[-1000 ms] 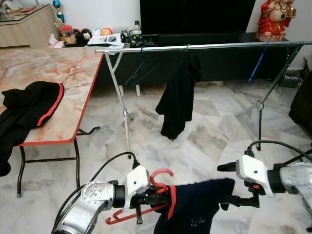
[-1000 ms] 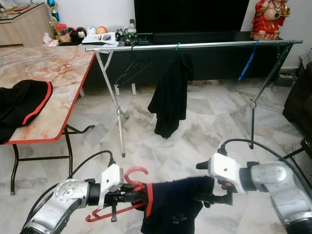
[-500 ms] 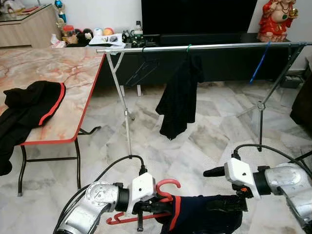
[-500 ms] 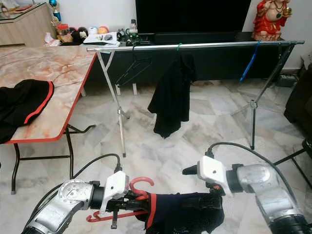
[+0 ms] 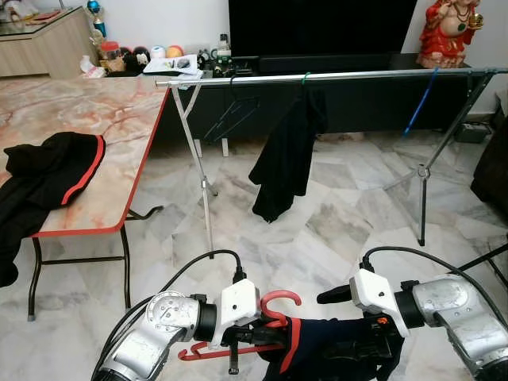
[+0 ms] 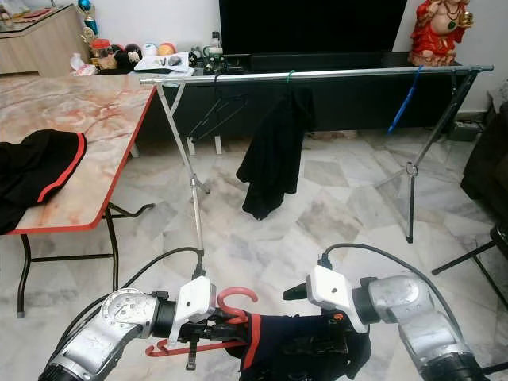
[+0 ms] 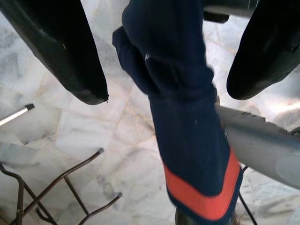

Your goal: Hang hanger

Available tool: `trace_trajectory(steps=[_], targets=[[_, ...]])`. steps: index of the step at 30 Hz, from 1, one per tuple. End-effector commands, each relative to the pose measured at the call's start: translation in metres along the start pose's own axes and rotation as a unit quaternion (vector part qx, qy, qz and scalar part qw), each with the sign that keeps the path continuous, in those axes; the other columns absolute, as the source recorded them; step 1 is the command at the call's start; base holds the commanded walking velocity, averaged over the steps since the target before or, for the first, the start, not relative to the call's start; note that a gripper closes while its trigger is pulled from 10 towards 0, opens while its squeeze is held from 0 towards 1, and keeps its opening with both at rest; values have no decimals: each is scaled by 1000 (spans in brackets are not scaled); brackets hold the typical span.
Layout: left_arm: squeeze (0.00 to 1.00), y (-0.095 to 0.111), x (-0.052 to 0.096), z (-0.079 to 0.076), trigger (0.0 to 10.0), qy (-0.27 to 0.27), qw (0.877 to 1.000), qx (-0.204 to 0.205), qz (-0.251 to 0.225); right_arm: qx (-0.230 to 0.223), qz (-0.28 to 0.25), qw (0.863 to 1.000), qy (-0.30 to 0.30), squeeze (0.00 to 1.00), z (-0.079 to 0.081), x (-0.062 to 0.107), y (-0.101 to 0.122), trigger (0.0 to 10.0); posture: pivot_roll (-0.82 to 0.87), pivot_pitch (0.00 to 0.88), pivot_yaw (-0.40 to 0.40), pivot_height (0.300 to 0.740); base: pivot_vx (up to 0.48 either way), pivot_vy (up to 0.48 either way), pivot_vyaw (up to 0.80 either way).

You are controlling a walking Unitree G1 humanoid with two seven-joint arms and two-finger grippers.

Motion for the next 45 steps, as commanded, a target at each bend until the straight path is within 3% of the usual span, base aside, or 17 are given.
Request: trace_trajectory(steps=[1, 2, 3, 4, 45], targets=[[0, 11, -3, 5, 10000, -1, 1000, -26, -15, -1, 2, 1000, 1, 0, 1, -3, -2, 10000, 39, 90, 1, 740, 0, 0, 0], [0, 12, -3, 5, 10000, -2, 1000, -26, -15, -2, 0, 1000, 2, 0, 1, -4, -2, 9020, 39, 90, 1, 740, 0, 0, 0], [0, 12, -3, 5, 10000, -2, 1000, -26, -15, -3, -1, 1000, 2, 0, 1, -4, -2, 9020, 39, 90, 1, 740, 0, 0, 0], [0, 12, -4, 5, 10000, -2, 1000, -25, -15, -4, -4, 1000, -1, 0, 0, -4, -2, 0, 42, 91, 0, 740, 0, 0, 0], [0, 13, -6, 6, 10000, -2, 999, -33, -14, -19, 15, 999, 32, 0, 10, -18, -11, 0, 45, 68, 9, 740, 0, 0, 0]])
Point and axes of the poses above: a point about 5 cm out from each wrist's last joint towards the gripper, its own x axis pointing back from the gripper into the wrist, its own y axis along the axis of the wrist's last joint, z = x × y, the point moved 2 cm from there along -x, pointing out of the wrist towards the gripper, and after that the axes turned 6 degrees about -x, right-handed, at the moved point
